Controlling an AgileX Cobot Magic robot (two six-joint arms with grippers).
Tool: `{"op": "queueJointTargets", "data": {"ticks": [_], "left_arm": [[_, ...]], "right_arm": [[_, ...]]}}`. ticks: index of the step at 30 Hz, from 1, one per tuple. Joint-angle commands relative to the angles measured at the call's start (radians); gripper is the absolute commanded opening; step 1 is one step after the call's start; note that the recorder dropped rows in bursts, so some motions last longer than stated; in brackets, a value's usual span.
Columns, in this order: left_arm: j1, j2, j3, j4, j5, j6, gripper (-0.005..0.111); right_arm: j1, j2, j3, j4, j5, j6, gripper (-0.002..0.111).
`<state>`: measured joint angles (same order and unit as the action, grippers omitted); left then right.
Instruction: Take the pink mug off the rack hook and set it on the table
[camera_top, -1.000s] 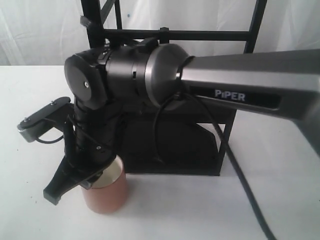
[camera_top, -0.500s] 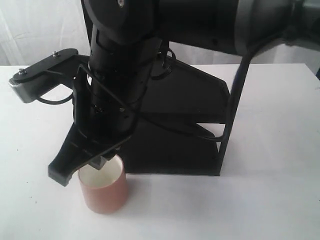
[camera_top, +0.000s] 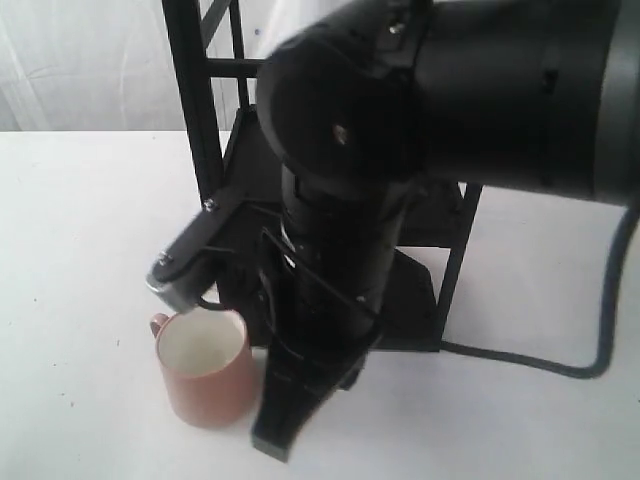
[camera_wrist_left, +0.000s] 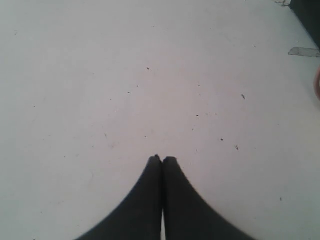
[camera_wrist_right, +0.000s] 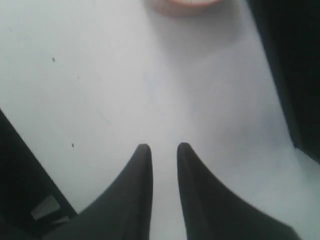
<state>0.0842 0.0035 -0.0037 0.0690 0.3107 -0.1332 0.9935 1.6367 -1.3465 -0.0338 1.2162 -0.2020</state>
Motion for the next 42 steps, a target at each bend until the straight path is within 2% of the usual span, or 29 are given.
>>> {"op": "queueJointTargets", "data": {"ticks": [1,5,7,8,9,11,13,16,17,19,20,22,24,30,36,39,40,42], "left_arm": [[-0.007,-0.003,0.004,-0.004,0.015,0.001,0.000],[-0.007,-0.003,0.004,-0.004,0.015,0.001,0.000],[-0.007,-0.003,0.004,-0.004,0.015,0.001,0.000],[-0.007,-0.003,0.004,-0.004,0.015,0.001,0.000],[-0.007,-0.003,0.004,-0.004,0.015,0.001,0.000],[-0.007,-0.003,0.004,-0.004,0.015,0.001,0.000],[-0.007,-0.003,0.004,-0.004,0.015,0.001,0.000],[-0.007,-0.003,0.004,-0.004,0.015,0.001,0.000],[-0.007,-0.003,0.004,-0.004,0.015,0.001,0.000],[-0.007,-0.003,0.004,-0.004,0.015,0.001,0.000],[-0.007,-0.003,0.004,-0.004,0.015,0.001,0.000],[-0.007,-0.003,0.004,-0.004,0.015,0.001,0.000],[-0.007,-0.003,0.004,-0.004,0.015,0.001,0.000],[-0.007,-0.003,0.004,-0.004,0.015,0.001,0.000],[-0.007,-0.003,0.004,-0.004,0.015,0.001,0.000],[-0.007,-0.003,0.004,-0.004,0.015,0.001,0.000],[-0.007,-0.003,0.004,-0.004,0.015,0.001,0.000],[-0.007,-0.003,0.004,-0.004,0.015,0.001,0.000]], "right_arm": [[-0.008,-0.074,0.142,-0.107,0.005,-0.003,0.018],[-0.008,-0.169,0.298,-0.295,0.005,0.006,0.018],[-0.036,-0.251,0.439,-0.451,0.005,0.042,0.018],[-0.082,-0.312,0.523,-0.553,0.005,0.092,0.018],[-0.108,-0.335,0.551,-0.597,0.005,0.125,0.018],[-0.219,-0.401,0.620,-0.676,-0.048,0.162,0.017],[-0.327,-0.420,0.627,-0.678,-0.094,0.164,0.016],[-0.450,-0.418,0.625,-0.684,-0.220,0.274,0.010],[-0.528,-0.407,0.623,-0.702,-0.305,0.423,0.006],[-0.606,-0.395,0.621,-0.729,-0.361,0.587,0.002],[-0.681,-0.382,0.621,-0.745,-0.369,0.748,0.000],[-0.779,-0.379,0.621,-0.745,-0.350,0.867,0.000],[-0.824,-0.383,0.621,-0.738,-0.343,0.883,0.000],[-1.028,-0.389,0.621,-0.500,-0.334,0.890,0.000],[-1.057,-0.525,0.635,-0.487,-0.468,0.888,0.000],[-1.052,-0.692,0.683,-0.488,-0.632,0.859,0.000],[-1.052,-0.801,0.730,-0.491,-0.737,0.800,0.000],[-1.036,-0.906,0.782,-0.489,-0.801,0.780,0.000]]}}
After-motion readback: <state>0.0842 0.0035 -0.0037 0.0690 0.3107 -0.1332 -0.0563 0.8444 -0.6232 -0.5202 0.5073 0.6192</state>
